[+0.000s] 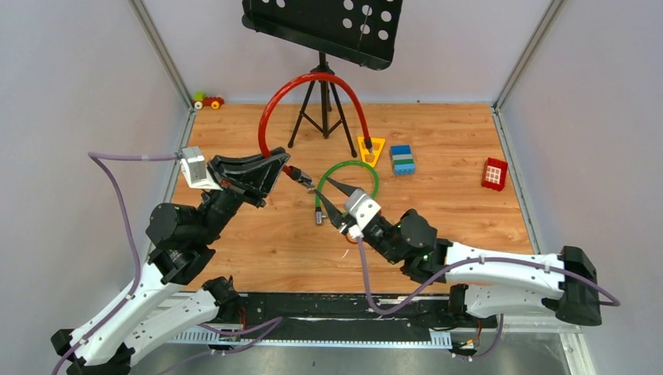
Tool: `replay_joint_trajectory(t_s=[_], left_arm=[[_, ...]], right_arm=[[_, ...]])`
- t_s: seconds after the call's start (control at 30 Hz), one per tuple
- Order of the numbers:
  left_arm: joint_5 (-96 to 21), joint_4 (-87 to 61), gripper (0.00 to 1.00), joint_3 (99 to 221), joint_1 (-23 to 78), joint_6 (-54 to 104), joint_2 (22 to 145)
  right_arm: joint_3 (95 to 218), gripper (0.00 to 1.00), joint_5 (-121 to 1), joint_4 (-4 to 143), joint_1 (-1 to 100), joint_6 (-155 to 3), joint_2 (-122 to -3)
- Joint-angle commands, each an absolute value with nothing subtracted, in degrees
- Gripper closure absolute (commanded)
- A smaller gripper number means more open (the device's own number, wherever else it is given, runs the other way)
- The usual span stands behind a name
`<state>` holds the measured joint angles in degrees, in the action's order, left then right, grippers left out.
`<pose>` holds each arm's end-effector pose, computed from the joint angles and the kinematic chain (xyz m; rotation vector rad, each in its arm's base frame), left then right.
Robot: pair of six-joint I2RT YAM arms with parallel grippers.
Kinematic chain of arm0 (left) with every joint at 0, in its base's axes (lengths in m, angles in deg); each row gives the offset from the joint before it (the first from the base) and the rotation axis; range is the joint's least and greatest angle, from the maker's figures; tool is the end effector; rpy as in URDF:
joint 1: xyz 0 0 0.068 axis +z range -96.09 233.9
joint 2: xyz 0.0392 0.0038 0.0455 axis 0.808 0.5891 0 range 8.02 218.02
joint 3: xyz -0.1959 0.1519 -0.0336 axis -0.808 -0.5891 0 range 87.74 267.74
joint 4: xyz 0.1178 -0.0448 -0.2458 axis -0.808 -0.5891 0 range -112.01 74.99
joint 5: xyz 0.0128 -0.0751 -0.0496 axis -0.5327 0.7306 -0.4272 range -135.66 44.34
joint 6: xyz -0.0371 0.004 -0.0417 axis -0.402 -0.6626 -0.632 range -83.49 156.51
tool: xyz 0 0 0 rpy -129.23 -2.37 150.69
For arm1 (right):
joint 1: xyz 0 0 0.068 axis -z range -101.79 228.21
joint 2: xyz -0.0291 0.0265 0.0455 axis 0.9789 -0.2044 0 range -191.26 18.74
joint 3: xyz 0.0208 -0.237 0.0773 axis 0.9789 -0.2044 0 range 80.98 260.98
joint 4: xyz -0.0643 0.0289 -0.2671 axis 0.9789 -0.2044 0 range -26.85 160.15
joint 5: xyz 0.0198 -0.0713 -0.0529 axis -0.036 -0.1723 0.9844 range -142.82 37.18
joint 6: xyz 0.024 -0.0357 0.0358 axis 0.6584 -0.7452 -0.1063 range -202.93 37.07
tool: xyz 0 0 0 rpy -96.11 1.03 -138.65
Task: Lock with the key
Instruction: Adjust the key in the lock.
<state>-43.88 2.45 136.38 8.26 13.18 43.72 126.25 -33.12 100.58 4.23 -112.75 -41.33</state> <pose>0.1127 -0.1170 0.4277 0.2427 1.0757 -1.1039 0.0881 0.2594 0.3431 -0.8352 1.0310 0.4328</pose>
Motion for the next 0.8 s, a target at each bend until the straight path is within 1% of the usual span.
replay_joint_trajectory(t_s=[0.0, 0.07, 0.2, 0.3, 0.43, 0.53, 0.77], left_arm=[[-51.6, 9.3, 1.0, 137.0, 8.2, 11.5, 42.4], [-51.7, 9.1, 1.0, 137.1, 8.2, 11.5, 42.5], [-51.8, 8.7, 1.0, 137.3, 8.2, 11.4, 42.2], [-52.1, 8.7, 1.0, 137.2, 8.2, 11.5, 41.9], [-52.2, 8.7, 1.0, 137.2, 8.2, 11.4, 41.9], [-52.0, 8.9, 1.0, 137.4, 8.2, 11.3, 41.9], [-51.7, 8.9, 1.0, 137.2, 8.2, 11.0, 41.9]], right_arm=[[125.4, 0.64, -26.4, 116.4, 1.7, -117.7, -47.1], [125.8, 0.62, -26.2, 119.6, 1.2, -118.6, -49.9], [127.8, 0.53, -22.8, 120.6, 1.1, -117.8, -53.1], [128.8, 0.5, -19.8, 122.3, 1.1, -118.2, -55.1], [129.4, 0.49, -16.0, 127.8, 1.1, -120.6, -58.4], [129.4, 0.51, -14.6, 134.4, 1.1, -123.5, -60.8], [131.6, 0.52, -18.8, 133.3, 1.1, -121.4, -62.9]])
